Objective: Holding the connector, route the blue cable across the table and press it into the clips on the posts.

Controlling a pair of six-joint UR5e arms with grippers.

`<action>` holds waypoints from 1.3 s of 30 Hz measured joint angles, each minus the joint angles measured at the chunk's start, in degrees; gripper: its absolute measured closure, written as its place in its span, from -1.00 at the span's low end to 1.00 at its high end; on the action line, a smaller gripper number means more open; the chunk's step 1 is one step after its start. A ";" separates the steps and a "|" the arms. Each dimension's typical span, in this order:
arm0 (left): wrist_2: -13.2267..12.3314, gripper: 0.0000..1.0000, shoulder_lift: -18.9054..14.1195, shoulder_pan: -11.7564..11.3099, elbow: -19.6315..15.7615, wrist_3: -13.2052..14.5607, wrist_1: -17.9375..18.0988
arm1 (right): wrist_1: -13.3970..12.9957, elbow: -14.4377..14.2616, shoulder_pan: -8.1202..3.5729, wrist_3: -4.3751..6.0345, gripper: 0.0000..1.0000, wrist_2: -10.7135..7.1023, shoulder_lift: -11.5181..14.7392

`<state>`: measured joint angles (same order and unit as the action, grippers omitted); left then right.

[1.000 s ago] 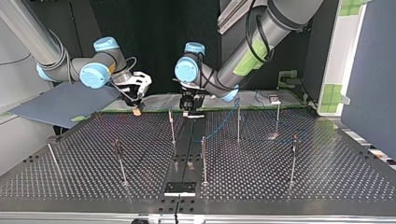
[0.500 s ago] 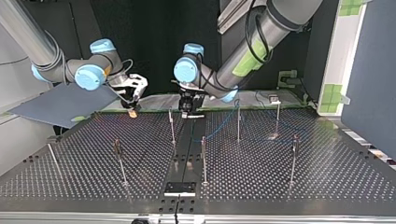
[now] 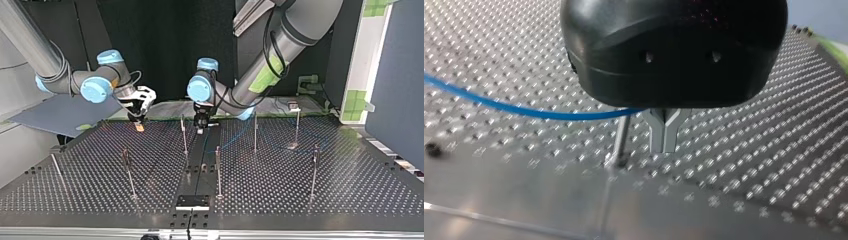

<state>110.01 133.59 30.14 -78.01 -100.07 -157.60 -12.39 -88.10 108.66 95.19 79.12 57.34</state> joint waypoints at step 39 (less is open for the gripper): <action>5.55 -1.00 -1.49 1.85 5.37 3.37 -12.71 | 0.38 4.11 -2.59 0.98 1.00 -2.19 -0.84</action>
<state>115.56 132.10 31.99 -72.64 -96.70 -170.31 -12.01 -84.00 106.07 96.17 76.92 56.50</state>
